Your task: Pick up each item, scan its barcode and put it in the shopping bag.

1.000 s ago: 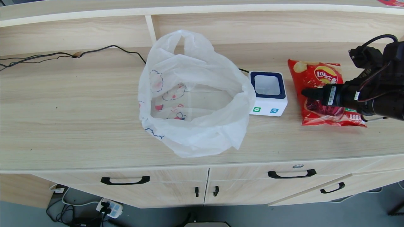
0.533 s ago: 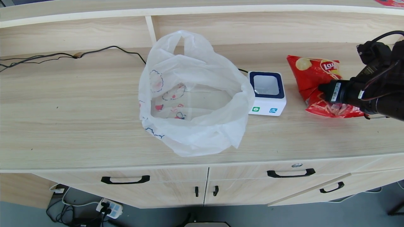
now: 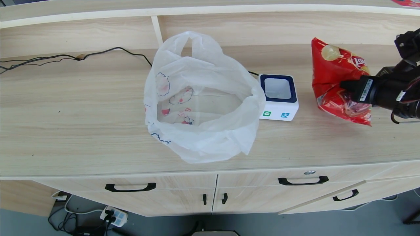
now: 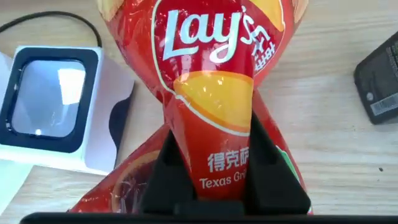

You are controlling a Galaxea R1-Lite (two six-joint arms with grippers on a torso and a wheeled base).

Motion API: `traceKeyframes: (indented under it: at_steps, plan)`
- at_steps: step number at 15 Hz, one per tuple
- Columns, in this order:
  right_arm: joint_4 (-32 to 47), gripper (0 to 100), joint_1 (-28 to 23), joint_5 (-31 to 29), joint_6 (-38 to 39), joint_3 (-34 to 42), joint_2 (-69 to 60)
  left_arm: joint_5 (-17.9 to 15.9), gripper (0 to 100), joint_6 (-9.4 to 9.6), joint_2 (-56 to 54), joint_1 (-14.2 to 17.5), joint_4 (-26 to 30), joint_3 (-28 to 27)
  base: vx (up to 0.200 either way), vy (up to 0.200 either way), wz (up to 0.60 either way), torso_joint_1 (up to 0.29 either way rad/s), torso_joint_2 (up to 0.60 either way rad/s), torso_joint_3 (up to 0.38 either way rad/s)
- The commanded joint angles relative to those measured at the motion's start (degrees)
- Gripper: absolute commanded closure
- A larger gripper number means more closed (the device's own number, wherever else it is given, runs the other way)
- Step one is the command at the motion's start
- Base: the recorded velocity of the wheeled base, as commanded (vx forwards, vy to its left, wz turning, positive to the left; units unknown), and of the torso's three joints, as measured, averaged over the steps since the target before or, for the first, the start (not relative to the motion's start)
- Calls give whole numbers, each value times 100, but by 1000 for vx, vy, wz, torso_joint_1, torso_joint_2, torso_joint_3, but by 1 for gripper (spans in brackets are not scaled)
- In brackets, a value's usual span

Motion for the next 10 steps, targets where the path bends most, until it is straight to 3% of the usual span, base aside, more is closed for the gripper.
traceKeyframes:
  at_steps: [1, 4, 6, 8, 10]
  plan:
    - [-21, 100, -26, -41, 23, 141, -560, 0, 0, 0, 9, 2, -2, 0, 0, 0, 0, 0, 0, 0]
    - [-3, 100, -17, -49, 32, 387, -1044, 0, 0, 0, 9, 2, -2, 0, 0, 0, 0, 0, 0, 0]
    - [-47, 100, 256, 65, 67, 905, -1668, 0, 0, 0, 9, 2, -2, 0, 0, 0, 0, 0, 0, 0]
    - [-504, 100, 1152, 100, 920, 1775, -2230, 0, 0, 0, 9, 2, -2, 0, 0, 0, 0, 0, 0, 0]
    - [-1401, 100, 1583, 100, 1227, 2356, -2230, 0, 0, 0, 9, 2, -2, 0, 0, 0, 0, 0, 0, 0]
